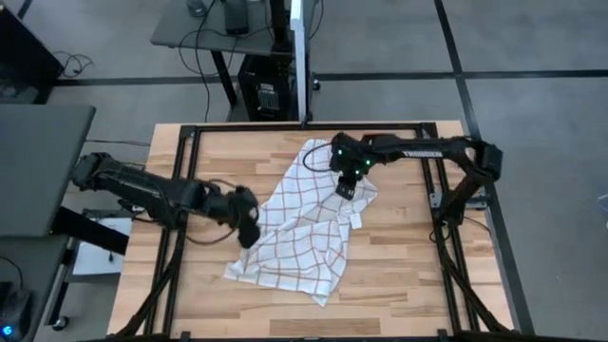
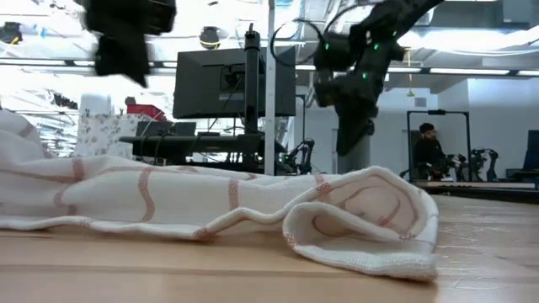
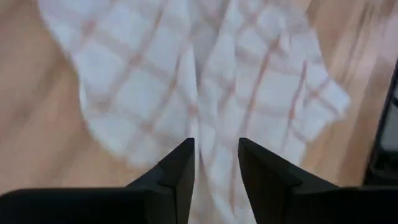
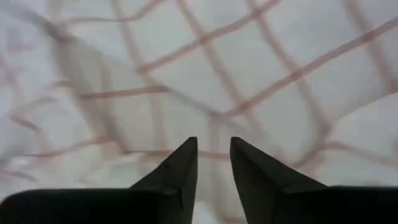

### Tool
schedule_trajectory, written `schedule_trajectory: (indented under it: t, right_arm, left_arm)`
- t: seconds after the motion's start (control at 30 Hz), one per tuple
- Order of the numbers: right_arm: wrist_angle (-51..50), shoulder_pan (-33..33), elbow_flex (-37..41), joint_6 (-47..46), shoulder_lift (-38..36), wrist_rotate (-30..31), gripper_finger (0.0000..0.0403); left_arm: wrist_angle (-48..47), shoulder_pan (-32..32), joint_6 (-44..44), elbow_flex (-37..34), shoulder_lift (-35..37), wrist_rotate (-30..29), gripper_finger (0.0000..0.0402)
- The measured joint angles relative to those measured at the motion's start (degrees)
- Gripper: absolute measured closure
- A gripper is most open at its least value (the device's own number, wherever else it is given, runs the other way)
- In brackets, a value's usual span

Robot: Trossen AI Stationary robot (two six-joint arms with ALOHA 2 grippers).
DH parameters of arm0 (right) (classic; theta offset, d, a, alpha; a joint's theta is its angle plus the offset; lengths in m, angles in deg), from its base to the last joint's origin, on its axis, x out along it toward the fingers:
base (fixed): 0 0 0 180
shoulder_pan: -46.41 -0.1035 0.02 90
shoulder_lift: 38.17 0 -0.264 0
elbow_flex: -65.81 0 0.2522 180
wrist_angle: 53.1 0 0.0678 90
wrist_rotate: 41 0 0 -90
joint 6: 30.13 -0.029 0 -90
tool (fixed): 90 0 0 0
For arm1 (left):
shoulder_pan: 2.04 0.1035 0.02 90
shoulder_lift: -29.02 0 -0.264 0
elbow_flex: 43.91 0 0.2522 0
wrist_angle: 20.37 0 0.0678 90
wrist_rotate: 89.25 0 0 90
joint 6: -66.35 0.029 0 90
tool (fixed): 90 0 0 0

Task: Roll towel
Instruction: Fold the white towel

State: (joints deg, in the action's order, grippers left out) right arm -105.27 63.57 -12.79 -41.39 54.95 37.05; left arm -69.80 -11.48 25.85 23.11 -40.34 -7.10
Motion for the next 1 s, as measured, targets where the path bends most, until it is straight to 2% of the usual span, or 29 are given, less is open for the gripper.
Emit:
schedule_trajectory:
  t: [0.13,0.23,0.33,0.57,0.77,1.0]
  right_arm:
    - [7.5,-9.2,3.8,-11.5,0.0,0.6,0.0305]
    - [12.0,-15.9,5.5,-21.4,1.8,5.4,0.0305]
    - [14.4,-21.0,6.7,-29.9,4.4,9.3,0.0305]
    - [15.1,-29.4,7.2,-42.7,10.1,12.1,0.0305]
    - [10.0,-37.6,7.0,-50.5,10.8,12.9,0.0305]
    - [7.5,-49.9,7.1,-62.6,10.0,12.6,0.0305]
  left_arm:
    - [9.6,7.9,11.1,-0.9,-6.6,4.5,0.0293]
    - [12.3,12.6,18.1,-1.0,-13.3,4.9,0.0293]
    - [14.3,16.3,21.3,-1.0,-20.4,4.9,0.0293]
    - [20.5,21.9,27.8,-0.7,-31.4,7.6,0.0292]
    - [18.9,25.8,28.8,-0.5,-34.3,6.0,0.0292]
    - [14.9,28.7,22.9,-1.2,-29.6,1.7,0.0292]
